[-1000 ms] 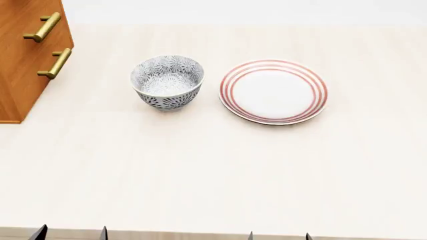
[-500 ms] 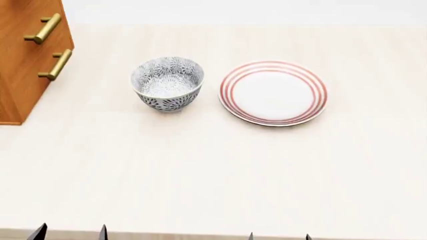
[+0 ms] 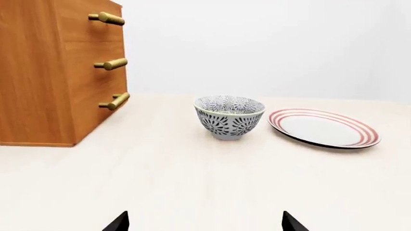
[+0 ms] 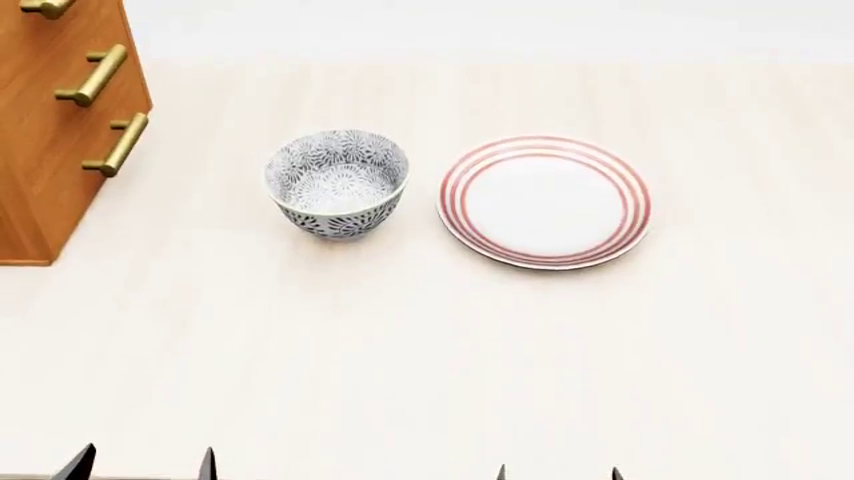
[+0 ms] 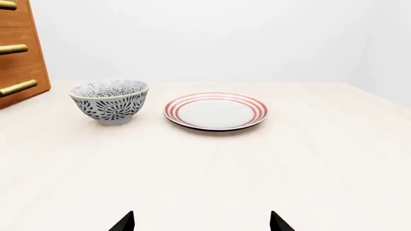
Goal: Open the top drawer of the cabinet.
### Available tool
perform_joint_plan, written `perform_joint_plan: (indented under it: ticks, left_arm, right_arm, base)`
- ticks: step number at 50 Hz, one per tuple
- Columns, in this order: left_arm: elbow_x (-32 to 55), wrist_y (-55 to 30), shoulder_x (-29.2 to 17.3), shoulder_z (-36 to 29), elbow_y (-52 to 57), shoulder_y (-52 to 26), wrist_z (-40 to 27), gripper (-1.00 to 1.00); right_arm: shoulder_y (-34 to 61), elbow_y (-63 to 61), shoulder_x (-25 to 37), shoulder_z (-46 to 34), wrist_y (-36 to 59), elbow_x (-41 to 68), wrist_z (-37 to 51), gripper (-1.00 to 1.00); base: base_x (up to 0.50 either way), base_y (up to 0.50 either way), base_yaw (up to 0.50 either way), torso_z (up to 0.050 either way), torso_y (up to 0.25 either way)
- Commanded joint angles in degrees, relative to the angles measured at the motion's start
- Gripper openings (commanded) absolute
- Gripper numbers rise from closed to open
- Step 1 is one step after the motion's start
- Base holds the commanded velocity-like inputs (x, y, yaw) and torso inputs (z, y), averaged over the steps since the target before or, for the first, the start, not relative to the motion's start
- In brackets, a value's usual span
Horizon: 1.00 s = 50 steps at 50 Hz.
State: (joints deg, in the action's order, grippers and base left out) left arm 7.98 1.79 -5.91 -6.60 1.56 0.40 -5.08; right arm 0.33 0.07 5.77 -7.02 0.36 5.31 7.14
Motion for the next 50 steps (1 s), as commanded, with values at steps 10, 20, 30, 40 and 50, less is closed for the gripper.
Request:
perform_joint_plan:
  ticks: [10,20,30,40,50]
  left_arm:
    - [1.1,1.0,-1.0,-1.2,-0.4,-0.1,-1.1,1.00]
    - [2.2,0.2,-1.1,-1.3,-0.4,-0.2,-2.2,1.00]
    - [2.7,-0.1,-1.6,-1.9,-0.4,-0.3,-2.6,1.00]
    - [3.0,-0.3,-2.1,-2.5,-0.2,-0.4,-3.0,1.00]
    - [3.1,0.2,-2.5,-3.1,-0.4,-0.4,-3.2,1.00]
  right_arm:
    - [0.0,-0.1,1.2,-1.7,-0.1,0.3,1.4,1.00]
    - [0.1,-0.2,1.8,-2.5,0.2,0.5,1.7,1.00]
    - [0.2,-0.3,2.2,-3.1,0.0,0.8,2.1,1.00]
    - [0.4,0.0,2.5,-3.4,-0.2,1.4,2.4,1.00]
    - [0.3,0.0,2.8,-3.9,-0.3,1.7,2.7,1.00]
  base:
    - [0.00,0.00,0.00,0.050,-0.016]
    - [0.13,0.00,0.00,0.016,-0.005]
    - [0.50,0.00,0.00,0.000,0.000]
    - [0.50,0.00,0.00,0.000,0.000]
    - [0.50,0.00,0.00,0.000,0.000]
